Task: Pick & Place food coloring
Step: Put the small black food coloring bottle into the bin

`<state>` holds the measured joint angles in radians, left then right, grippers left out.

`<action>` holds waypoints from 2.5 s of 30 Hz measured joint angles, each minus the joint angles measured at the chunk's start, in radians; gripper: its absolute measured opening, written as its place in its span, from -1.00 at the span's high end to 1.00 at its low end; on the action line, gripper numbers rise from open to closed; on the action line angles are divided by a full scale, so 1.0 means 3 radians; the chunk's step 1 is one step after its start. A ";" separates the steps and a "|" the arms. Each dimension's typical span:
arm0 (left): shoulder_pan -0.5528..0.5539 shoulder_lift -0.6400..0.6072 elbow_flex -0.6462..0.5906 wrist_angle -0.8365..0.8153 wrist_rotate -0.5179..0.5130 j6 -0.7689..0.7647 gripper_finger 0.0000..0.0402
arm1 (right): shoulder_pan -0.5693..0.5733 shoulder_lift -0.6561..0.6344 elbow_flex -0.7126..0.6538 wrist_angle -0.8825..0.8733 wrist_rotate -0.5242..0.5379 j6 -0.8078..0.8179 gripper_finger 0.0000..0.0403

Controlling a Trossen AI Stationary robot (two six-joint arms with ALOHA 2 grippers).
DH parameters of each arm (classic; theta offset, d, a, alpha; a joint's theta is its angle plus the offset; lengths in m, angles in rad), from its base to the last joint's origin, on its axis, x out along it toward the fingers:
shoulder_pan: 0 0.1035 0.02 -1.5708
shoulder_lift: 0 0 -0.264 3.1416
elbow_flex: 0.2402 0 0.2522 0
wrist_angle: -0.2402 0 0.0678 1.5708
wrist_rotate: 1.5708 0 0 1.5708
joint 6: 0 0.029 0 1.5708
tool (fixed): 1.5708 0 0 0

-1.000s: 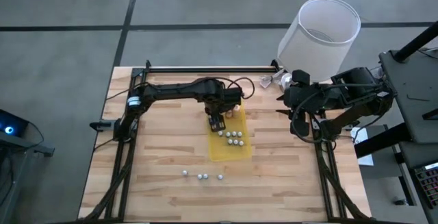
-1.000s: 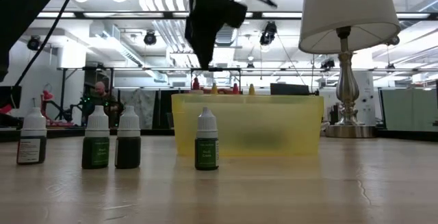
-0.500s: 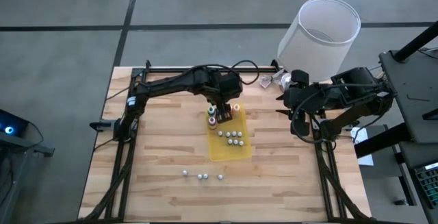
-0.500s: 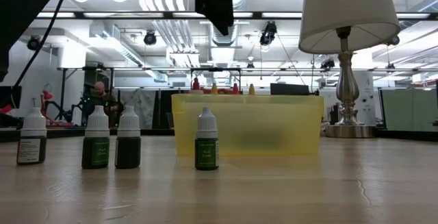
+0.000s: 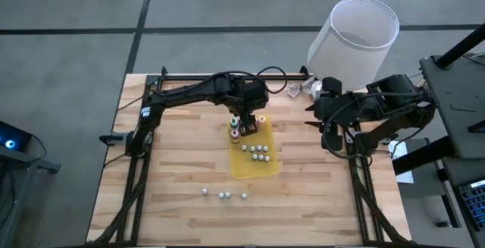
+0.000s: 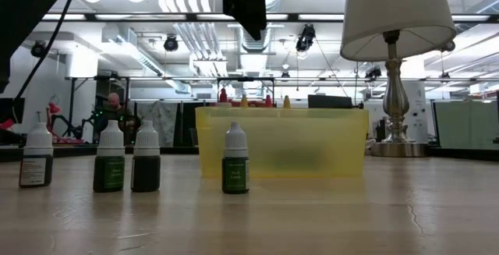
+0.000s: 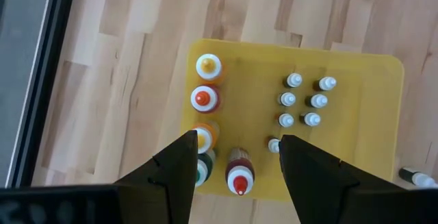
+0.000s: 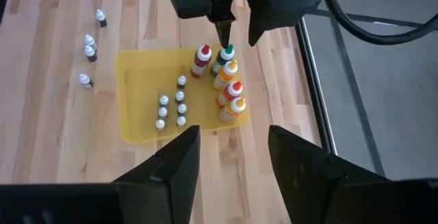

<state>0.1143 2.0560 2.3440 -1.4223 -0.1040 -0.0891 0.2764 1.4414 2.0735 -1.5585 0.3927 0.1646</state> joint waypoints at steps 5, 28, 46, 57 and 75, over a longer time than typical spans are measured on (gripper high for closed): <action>0.0000 0.0000 -0.0002 -0.0060 0.0001 0.0000 0.12 | 0.0000 0.0000 0.0000 0.0004 0.0000 0.0000 0.17; 0.0004 -0.0004 -0.0004 -0.0155 0.0004 0.0085 0.12 | 0.0000 0.0000 0.0000 0.0137 0.0005 -0.0033 0.17; 0.0006 -0.0004 -0.0005 -0.0151 0.0004 0.0098 0.12 | 0.0000 -0.0728 -0.0018 0.0558 -0.0184 -0.0124 0.17; 0.0005 -0.0004 -0.0005 -0.0142 0.0003 0.0018 0.12 | -0.0017 -0.0963 -0.0376 0.1010 -0.0215 -0.0623 0.17; 0.0005 -0.0004 -0.0005 -0.0072 0.0003 -0.0136 0.12 | -0.0111 -0.1922 -0.2036 0.2151 -0.0826 -0.0457 0.17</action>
<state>0.1158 2.0548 2.3425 -1.4439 -0.1032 -0.1298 0.2432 0.8648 1.4627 -0.9133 0.1449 0.0275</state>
